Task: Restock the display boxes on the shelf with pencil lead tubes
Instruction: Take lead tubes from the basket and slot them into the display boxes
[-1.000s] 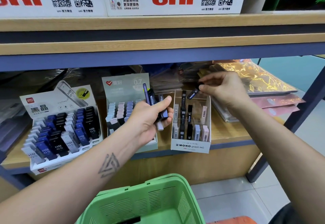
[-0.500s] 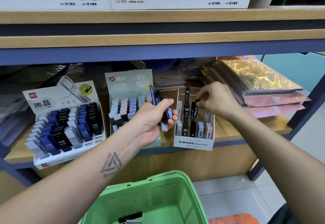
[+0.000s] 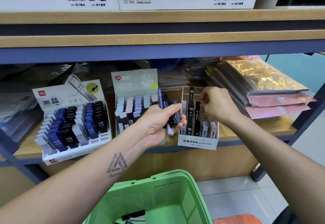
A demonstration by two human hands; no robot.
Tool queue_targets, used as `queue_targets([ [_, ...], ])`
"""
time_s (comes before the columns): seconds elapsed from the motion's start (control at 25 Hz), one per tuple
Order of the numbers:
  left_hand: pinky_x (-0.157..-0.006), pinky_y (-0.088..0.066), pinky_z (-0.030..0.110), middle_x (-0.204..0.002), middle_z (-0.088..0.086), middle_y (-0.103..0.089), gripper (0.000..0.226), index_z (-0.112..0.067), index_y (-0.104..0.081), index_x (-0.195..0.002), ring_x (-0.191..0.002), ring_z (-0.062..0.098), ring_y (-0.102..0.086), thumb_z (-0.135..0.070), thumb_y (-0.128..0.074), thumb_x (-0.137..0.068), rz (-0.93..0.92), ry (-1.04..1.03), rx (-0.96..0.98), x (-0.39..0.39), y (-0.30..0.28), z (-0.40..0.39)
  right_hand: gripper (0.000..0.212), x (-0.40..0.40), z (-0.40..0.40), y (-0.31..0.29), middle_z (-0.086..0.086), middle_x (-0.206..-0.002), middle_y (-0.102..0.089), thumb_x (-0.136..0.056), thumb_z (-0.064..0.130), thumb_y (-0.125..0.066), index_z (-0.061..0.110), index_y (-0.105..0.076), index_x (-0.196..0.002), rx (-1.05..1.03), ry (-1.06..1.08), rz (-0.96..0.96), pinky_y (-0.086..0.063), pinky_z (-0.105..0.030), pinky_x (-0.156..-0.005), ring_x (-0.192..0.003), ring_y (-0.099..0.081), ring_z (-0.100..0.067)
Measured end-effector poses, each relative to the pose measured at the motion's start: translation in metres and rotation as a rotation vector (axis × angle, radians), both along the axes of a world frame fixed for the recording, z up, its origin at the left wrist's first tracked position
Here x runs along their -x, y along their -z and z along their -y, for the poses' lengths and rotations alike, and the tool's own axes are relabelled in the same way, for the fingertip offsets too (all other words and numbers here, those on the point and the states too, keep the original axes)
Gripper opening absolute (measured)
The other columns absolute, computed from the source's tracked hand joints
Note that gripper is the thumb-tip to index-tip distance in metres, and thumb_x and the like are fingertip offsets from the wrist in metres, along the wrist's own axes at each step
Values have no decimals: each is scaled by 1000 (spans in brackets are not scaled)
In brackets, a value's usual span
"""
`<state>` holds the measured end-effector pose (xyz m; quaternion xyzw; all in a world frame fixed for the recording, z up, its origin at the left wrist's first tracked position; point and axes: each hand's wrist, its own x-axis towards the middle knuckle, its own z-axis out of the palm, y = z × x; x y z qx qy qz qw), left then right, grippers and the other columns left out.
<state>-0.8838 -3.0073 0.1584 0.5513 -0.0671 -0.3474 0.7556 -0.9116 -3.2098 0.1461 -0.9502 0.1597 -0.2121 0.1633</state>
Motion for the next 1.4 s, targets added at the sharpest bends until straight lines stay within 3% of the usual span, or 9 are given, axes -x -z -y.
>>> queue_targets([
  [0.08,-43,-49,20,-72,16,-64,10,-1,-63,-92,-57,20,-62,-9,-68,-93,4,33,-1,0,0,-1,9,2,-8,-10,-4,-84,-70,-90,7,-68,15,-70,-89,-137,-93,56,-59,-34,-68,-78,-69,-21],
  [0.2,-40,-44,18,-70,13,-63,10,-2,-66,-93,-55,17,-59,-10,-71,-91,22,55,-23,0,1,-3,11,11,-27,-28,-13,-83,-74,-94,17,-71,7,-75,-98,-797,-349,-35,-55,-27,-64,-74,-71,-19],
  [0.24,-40,-44,18,-70,12,-63,10,-2,-67,-93,-56,17,-59,-11,-72,-90,33,55,-30,0,2,-3,17,13,-29,-29,-13,-84,-73,-93,22,-72,6,-76,-98,-899,-402,-93,-54,-26,-64,-75,-70,-19],
  [0.4,-43,-46,19,-77,15,-67,16,0,-70,-94,-60,18,-64,-15,-73,-89,59,67,-26,-1,4,-5,12,13,-29,-29,-15,-79,-69,-89,13,-75,2,-76,-92,-1027,-430,-122,-55,-26,-65,-70,-65,-19],
  [0.56,-42,-47,18,-84,20,-71,27,6,-69,-106,-63,20,-69,-19,-67,-94,-32,41,12,-4,4,-8,14,15,-20,-32,-23,-88,-69,-91,4,-68,-5,-72,-100,-1198,-387,-36,-58,-22,-62,-68,-67,-18],
  [0.76,-40,-43,16,-82,20,-66,31,15,-62,-115,-59,16,-60,-4,-67,-91,-95,7,55,-7,6,-9,15,19,-19,-34,-27,-97,-73,-91,2,-67,-6,-71,-103,-1251,-390,-26,-63,-26,-69,-76,-74,-24],
  [1.04,-40,-39,18,-64,8,-62,19,-3,-56,-85,-53,16,-53,7,-72,-84,56,-103,42,-10,4,-7,17,23,-11,-34,-29,-104,-71,-90,-9,-60,-6,-69,-105,-1209,-475,-85,-61,-36,-87,-96,-73,-33],
  [1.24,-41,-41,19,-66,8,-60,21,-4,-57,-86,-53,16,-54,2,-77,-82,135,-187,29,-12,6,-6,22,23,-12,-31,-20,-99,-71,-82,-15,-69,-2,-71,-99,-1042,-510,-135,-61,-32,-77,-90,-71,-28],
  [1.4,-42,-41,21,-64,6,-62,26,-3,-55,-95,-53,16,-56,1,-78,-82,189,-208,13,-14,8,-5,20,21,-21,-31,-17,-97,-74,-83,-2,-77,6,-75,-102,-785,-558,-160,-60,-35,-80,-88,-73,-26],
])
